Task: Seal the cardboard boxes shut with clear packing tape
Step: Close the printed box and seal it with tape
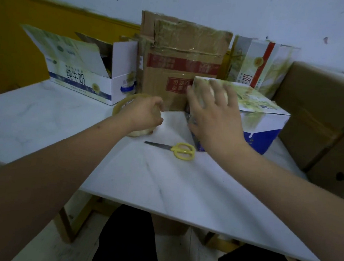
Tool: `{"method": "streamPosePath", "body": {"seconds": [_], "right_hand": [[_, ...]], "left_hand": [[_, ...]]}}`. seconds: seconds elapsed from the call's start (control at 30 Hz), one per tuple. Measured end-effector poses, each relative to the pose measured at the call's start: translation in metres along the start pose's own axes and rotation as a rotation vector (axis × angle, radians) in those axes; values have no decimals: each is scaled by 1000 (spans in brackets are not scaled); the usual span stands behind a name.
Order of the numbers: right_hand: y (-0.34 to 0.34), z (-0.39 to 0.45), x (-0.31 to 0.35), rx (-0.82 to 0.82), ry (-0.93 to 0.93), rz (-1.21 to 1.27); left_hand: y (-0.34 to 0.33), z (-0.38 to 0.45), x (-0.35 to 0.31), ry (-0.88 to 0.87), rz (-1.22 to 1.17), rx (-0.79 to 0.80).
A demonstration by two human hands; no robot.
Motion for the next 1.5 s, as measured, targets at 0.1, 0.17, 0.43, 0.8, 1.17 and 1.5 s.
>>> {"method": "streamPosePath", "body": {"seconds": [0.1,0.17,0.43,0.8,1.17,1.5], "right_hand": [[-20,6,-14,233,-187,51],[-20,6,-13,226,-186,73],[8,33,-3,-117,-490,832],[85,51,90,-63,-466,1288],[104,45,149,427,-261,1530],[44,34,197,488,-182,1323]], "left_hand": [[2,-4,2,0,-25,-15],[9,-7,4,30,-97,-25],[70,-43,-17,319,-751,47],[146,-129,0,604,-823,146],[159,-228,41,907,-687,294],[100,-218,92,886,-322,107]]}}
Point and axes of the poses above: each hand's wrist, its own z-axis towards the middle knuckle, its own y-axis out of the back of the hand, x = y × z, the point moved 4 cm from there along z, towards the middle knuckle, and after that the axes turned 15 degrees about -x, right-handed, at the moved point
